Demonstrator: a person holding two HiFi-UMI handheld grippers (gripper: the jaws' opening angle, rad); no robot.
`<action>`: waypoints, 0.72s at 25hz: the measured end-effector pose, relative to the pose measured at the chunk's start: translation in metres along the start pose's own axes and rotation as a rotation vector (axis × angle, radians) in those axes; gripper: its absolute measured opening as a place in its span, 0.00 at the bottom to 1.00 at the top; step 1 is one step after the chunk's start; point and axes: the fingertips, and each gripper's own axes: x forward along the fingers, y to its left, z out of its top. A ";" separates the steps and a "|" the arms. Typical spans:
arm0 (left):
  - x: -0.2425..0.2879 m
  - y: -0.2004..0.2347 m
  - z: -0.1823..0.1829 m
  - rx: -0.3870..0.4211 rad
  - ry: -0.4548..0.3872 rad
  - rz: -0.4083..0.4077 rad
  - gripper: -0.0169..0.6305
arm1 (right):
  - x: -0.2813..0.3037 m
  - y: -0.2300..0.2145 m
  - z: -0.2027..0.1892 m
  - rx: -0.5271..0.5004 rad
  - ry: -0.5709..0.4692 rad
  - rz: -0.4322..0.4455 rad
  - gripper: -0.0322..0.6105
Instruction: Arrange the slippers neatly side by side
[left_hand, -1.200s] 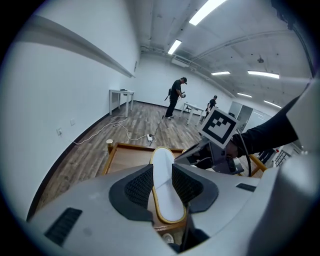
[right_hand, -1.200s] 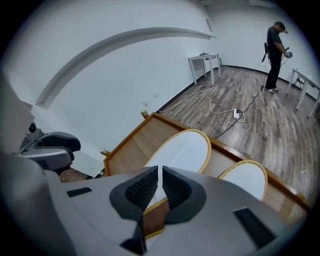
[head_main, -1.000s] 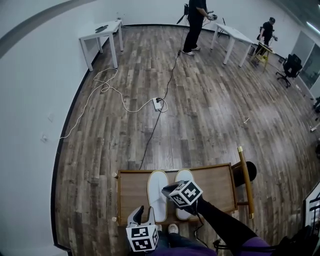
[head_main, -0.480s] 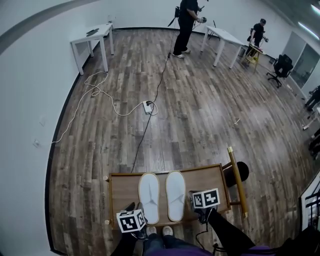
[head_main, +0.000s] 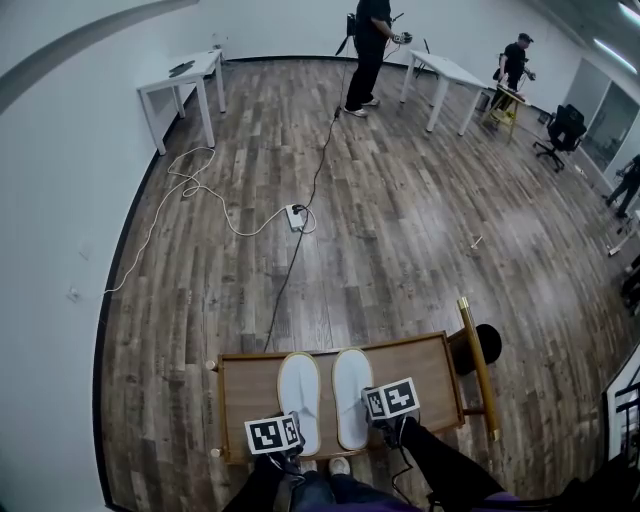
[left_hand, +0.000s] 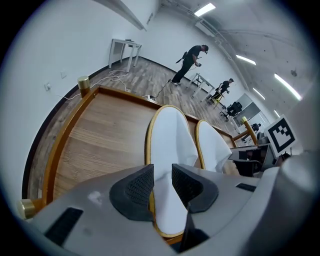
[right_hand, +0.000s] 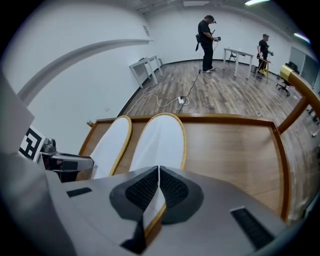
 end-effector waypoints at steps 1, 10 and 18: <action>0.002 -0.002 0.000 0.002 0.002 -0.002 0.19 | 0.003 0.004 0.001 -0.009 0.002 0.007 0.06; 0.013 -0.013 -0.004 0.008 0.037 -0.008 0.19 | 0.016 0.033 0.003 -0.129 0.013 0.045 0.06; 0.009 -0.012 -0.007 0.010 0.033 0.012 0.19 | 0.014 0.027 0.006 -0.158 0.012 0.021 0.06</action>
